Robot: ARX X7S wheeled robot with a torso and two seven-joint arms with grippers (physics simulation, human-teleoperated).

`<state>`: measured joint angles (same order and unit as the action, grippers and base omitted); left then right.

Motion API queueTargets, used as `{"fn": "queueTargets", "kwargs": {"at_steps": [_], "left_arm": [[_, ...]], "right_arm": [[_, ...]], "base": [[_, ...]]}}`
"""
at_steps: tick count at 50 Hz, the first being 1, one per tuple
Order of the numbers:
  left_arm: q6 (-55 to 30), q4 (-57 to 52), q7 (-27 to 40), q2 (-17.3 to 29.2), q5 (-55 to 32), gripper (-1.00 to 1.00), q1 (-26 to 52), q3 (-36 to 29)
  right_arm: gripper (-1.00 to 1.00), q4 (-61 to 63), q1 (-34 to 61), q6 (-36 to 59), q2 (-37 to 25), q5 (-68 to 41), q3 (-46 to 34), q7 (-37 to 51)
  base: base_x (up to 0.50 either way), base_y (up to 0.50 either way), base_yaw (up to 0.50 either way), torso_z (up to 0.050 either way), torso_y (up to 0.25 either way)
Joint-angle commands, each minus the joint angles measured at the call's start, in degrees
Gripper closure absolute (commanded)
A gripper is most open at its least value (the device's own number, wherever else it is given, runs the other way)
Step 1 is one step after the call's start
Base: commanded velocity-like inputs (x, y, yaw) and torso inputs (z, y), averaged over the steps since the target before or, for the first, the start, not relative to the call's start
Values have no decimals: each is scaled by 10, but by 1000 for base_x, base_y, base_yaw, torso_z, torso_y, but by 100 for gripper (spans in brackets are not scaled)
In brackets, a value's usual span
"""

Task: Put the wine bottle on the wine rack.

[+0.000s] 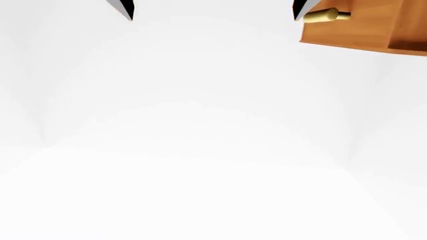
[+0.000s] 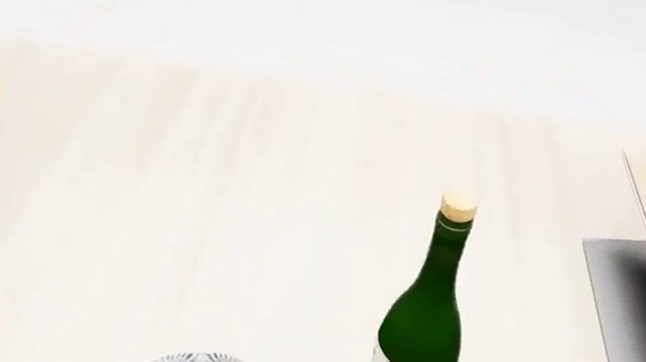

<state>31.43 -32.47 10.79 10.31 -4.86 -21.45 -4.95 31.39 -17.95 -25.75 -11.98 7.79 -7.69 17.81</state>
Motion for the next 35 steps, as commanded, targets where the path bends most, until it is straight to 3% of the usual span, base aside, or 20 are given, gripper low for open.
{"fn": "queueTargets", "kwargs": {"at_steps": [1,22,35], "left_arm": [[-1,0,6,3,4,-100,0,-4],[0,2,15,12,4,-100,1,-10],[-1,3,20,16,5,-100,3,-13]], "right_arm": [[-100,-2,3,6,-3,0,-3,5],[-100,-6,7,22,-16,-26,-19,-2],[-100,-5,7,21,-21,-26,-22,2]], "base": [[211,0,0,0,0],[42,-5,0,0,0],[0,-154,0,0,0]]}}
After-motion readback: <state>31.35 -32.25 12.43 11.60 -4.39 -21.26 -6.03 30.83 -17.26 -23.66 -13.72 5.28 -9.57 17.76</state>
